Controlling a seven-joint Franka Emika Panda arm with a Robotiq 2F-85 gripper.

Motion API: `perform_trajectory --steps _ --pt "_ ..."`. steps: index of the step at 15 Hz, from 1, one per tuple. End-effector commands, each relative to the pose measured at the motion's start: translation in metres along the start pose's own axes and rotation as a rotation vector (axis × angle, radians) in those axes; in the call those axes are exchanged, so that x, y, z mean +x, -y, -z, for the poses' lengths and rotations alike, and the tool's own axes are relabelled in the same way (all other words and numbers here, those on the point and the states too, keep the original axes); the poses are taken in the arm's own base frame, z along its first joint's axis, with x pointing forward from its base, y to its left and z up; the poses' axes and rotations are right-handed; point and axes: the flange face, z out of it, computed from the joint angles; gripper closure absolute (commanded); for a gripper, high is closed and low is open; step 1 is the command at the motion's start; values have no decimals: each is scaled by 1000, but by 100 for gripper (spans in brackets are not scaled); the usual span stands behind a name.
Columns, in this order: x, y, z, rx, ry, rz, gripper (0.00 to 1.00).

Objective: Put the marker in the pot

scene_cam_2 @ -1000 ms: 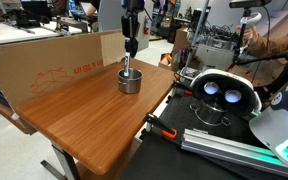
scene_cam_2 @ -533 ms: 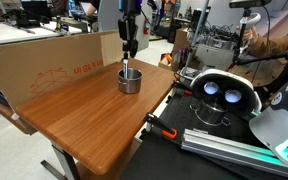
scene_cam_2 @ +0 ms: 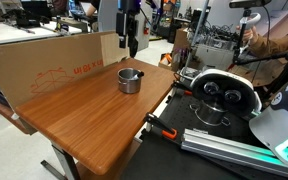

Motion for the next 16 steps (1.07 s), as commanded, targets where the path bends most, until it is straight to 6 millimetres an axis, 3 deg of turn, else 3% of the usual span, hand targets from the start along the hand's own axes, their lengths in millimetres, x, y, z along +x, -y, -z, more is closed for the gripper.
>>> perform_trajectory --steps 1,10,16 --pt "4 -2 0 -4 30 -8 0" --pt "3 -2 6 10 50 -16 0" --pt "-8 9 26 9 9 14 0"
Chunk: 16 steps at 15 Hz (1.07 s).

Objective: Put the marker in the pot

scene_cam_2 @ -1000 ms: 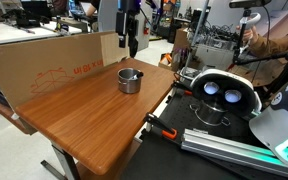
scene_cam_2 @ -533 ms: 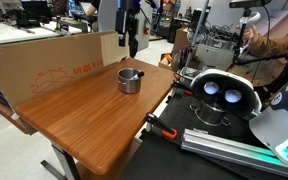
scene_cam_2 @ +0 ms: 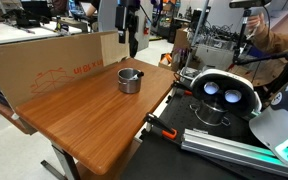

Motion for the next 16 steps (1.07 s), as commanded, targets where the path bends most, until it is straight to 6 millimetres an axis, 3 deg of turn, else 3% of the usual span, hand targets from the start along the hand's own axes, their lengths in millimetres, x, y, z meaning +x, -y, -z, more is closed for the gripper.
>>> perform_trajectory --steps 1,4,5,16 --pt "-11 10 17 -4 -16 24 0" --pt "-18 13 28 -9 -32 33 0" --pt "-9 9 23 -13 -29 19 0" --pt "-15 11 25 -14 -29 21 0"
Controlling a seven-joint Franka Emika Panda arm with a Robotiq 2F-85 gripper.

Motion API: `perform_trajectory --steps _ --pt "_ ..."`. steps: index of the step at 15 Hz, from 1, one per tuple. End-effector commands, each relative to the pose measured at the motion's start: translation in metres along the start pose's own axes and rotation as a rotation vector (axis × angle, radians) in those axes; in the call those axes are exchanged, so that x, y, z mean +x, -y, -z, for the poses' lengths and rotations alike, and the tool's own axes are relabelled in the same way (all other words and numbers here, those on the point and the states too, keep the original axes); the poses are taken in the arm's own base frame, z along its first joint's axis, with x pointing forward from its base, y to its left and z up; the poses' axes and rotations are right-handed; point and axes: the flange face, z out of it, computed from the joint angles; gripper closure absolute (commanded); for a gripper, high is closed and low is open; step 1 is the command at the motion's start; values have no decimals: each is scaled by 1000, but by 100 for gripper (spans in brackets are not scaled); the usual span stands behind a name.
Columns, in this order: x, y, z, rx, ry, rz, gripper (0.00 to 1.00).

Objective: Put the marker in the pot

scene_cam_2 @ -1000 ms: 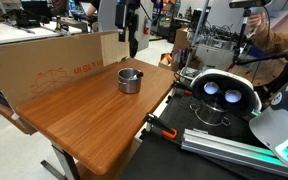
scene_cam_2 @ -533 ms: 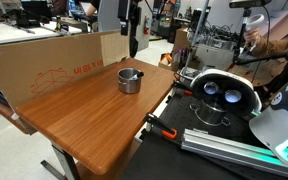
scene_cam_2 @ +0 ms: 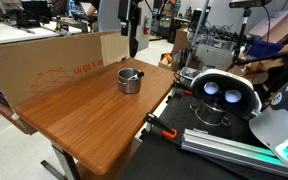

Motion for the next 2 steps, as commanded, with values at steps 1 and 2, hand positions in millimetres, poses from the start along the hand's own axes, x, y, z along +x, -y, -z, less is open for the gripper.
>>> perform_trajectory --steps 1,2 --pt "0 0 0 0 1 0 0" --pt "0 0 0 0 1 0 0"
